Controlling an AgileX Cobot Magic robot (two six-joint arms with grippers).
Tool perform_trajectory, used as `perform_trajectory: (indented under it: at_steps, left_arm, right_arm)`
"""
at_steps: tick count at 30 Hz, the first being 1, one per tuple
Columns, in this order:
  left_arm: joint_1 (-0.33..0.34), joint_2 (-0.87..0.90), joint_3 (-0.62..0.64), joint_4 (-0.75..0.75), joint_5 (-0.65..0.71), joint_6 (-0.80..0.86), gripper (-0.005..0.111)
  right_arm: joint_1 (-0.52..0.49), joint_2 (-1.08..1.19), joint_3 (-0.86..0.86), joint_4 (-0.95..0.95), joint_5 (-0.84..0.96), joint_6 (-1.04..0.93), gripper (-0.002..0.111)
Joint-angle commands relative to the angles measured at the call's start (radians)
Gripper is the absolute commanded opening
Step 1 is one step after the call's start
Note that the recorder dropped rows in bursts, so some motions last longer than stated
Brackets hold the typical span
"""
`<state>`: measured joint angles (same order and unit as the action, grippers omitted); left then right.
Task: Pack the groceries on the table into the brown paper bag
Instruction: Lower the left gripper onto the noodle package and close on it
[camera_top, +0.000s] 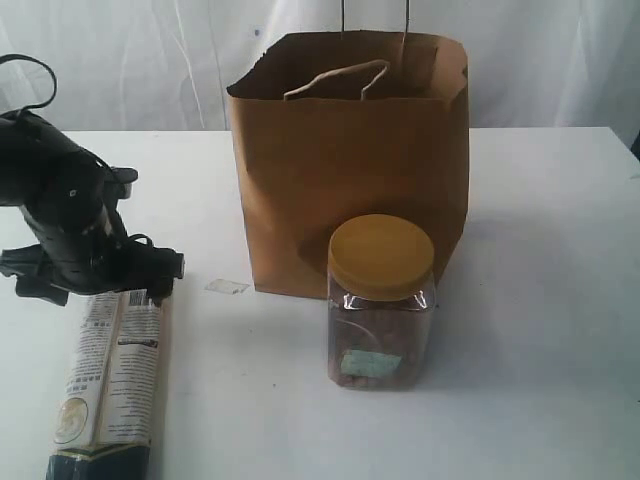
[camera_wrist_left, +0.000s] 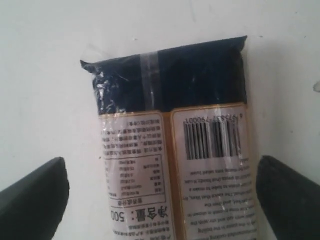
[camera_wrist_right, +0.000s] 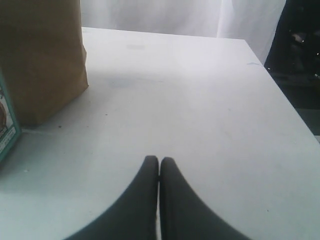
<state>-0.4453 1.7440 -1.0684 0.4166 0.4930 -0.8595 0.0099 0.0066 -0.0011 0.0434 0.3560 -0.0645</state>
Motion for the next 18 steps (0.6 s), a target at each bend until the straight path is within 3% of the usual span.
perform_trajectory:
  at_steps: [1,18]
  left_arm:
    - [-0.005,0.024,0.009,0.061,0.017,-0.034,0.105]
    - [-0.005,0.063,0.009,0.016,-0.049,0.01,0.105]
  right_arm:
    - [-0.006,-0.007,0.001,-0.002,-0.007,0.001,0.0]
    - [-0.006,-0.007,0.001,-0.002,-0.007,0.001,0.0]
